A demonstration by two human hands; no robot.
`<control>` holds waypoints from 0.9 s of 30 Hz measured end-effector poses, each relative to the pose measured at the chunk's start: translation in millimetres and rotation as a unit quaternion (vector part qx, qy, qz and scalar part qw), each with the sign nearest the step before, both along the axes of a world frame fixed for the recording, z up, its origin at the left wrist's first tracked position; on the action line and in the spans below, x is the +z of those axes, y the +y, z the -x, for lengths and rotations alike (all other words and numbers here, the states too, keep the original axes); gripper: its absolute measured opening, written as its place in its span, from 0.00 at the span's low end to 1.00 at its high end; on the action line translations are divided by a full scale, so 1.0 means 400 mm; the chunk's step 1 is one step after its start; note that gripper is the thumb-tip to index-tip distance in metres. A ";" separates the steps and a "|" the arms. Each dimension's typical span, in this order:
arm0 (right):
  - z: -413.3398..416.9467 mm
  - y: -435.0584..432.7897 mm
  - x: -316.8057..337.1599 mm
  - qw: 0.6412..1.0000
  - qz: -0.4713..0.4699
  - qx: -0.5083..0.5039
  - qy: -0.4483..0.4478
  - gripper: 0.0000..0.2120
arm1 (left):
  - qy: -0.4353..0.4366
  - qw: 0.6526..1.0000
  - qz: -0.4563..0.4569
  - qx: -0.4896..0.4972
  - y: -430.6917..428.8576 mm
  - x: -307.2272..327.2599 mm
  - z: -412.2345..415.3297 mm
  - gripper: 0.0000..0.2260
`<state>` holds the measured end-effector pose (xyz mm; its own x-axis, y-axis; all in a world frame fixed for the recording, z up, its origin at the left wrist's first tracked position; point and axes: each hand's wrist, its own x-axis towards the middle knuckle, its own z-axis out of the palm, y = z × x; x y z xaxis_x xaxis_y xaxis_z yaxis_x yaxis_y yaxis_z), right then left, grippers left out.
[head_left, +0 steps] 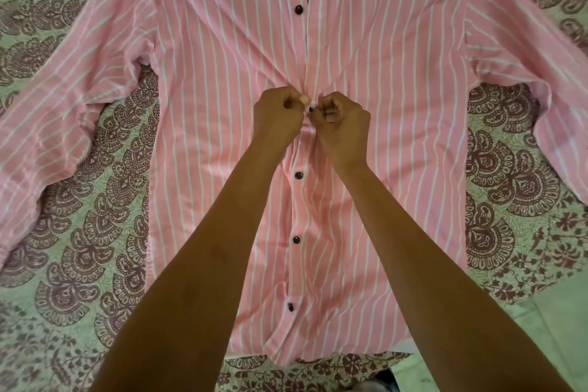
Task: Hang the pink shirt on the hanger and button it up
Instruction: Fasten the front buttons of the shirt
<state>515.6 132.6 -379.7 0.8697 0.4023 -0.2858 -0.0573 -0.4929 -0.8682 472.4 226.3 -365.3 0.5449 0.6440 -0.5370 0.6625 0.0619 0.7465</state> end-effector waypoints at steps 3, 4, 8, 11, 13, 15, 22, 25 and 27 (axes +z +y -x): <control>0.009 -0.003 0.002 0.999 -0.023 -0.043 0.021 0.04 | -0.021 0.999 0.022 0.019 -0.003 -0.012 0.008 0.15; 0.016 -0.003 0.005 0.997 -0.030 -0.060 0.021 0.06 | -0.025 0.999 0.025 0.023 -0.002 -0.013 0.009 0.15; 0.047 -0.009 0.007 0.994 -0.060 -0.084 0.042 0.05 | -0.028 0.999 0.022 0.037 -0.002 -0.016 0.010 0.15; 0.060 -0.007 0.005 0.993 -0.066 -0.095 0.034 0.05 | -0.027 0.999 0.025 0.028 -0.004 -0.014 0.009 0.14; 0.065 0.001 0.006 0.993 -0.051 -0.108 0.007 0.04 | -0.030 0.999 0.011 0.020 -0.008 -0.006 0.004 0.11; 0.067 0.009 0.009 0.992 -0.033 -0.117 -0.023 0.04 | -0.028 0.999 -0.017 0.002 -0.010 0.003 -0.005 0.08; 0.062 0.008 0.007 0.993 0.017 -0.091 -0.066 0.03 | -0.011 0.996 -0.068 -0.049 -0.007 0.020 -0.009 0.11; 0.063 0.008 -0.001 0.993 0.033 -0.058 -0.102 0.03 | 0.014 0.991 -0.109 -0.078 0.005 0.025 -0.015 0.13; 0.064 0.010 -0.004 0.991 0.037 -0.053 -0.113 0.02 | 0.024 0.991 -0.106 -0.080 0.014 0.029 -0.023 0.10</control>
